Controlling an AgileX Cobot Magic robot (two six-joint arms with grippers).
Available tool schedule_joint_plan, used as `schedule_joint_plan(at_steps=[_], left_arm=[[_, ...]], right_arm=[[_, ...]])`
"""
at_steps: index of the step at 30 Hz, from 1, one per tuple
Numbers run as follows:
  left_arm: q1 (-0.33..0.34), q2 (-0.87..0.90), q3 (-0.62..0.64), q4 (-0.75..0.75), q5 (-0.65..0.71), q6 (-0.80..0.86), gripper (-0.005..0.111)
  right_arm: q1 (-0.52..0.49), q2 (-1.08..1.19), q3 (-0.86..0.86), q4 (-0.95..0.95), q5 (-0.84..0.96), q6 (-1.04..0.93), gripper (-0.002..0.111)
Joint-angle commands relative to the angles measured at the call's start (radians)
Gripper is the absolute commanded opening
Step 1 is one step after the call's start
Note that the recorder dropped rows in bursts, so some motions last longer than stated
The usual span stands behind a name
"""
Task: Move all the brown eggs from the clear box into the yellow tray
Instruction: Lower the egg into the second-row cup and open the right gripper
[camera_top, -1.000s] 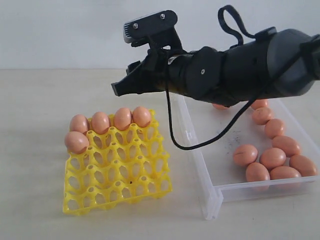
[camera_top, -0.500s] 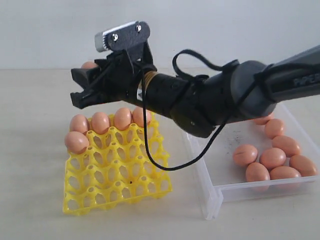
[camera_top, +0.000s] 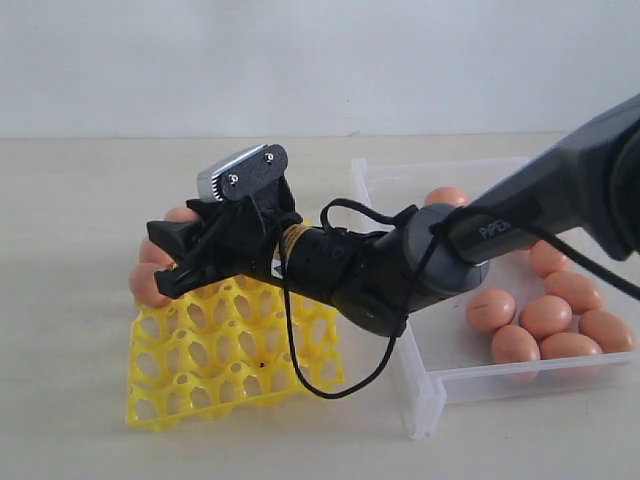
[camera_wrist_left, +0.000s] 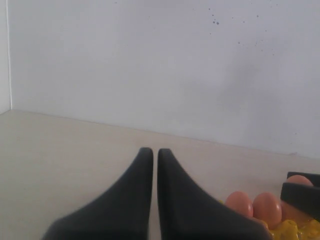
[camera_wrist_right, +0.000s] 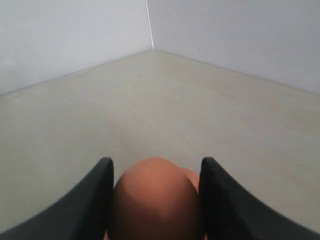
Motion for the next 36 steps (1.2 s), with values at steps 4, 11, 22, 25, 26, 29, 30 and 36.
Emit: schedule_joint_plan(at_steps=[4, 11, 22, 25, 26, 29, 30, 36], left_arm=[[-0.002, -0.002, 0.003, -0.009, 0.0, -0.009, 0.004], [-0.002, -0.002, 0.003, -0.009, -0.002, -0.009, 0.004], [-0.002, -0.002, 0.003, -0.009, -0.004, -0.009, 0.004], [-0.002, -0.002, 0.003, -0.009, -0.004, -0.009, 0.004], [-0.002, -0.002, 0.003, -0.009, -0.004, -0.009, 0.004], [-0.002, -0.002, 0.003, -0.009, -0.004, -0.009, 0.004], [-0.002, -0.002, 0.003, -0.009, -0.004, -0.009, 0.004], [-0.002, -0.002, 0.003, -0.009, 0.0, -0.009, 0.004]], right_arm=[[-0.002, 0.037, 0.002, -0.005, -0.013, 0.003, 0.0], [-0.002, 0.037, 0.002, 0.0, 0.004, 0.003, 0.0], [-0.002, 0.041, -0.005, 0.002, 0.052, -0.017, 0.0], [-0.002, 0.041, -0.005, 0.002, 0.054, -0.025, 0.0], [-0.002, 0.041, -0.005, 0.012, 0.056, -0.028, 0.0], [-0.002, 0.041, -0.005, 0.032, 0.058, -0.051, 0.0], [-0.002, 0.041, -0.006, 0.037, 0.058, -0.063, 0.0], [-0.002, 0.056, -0.043, 0.044, 0.13, -0.078, 0.0]])
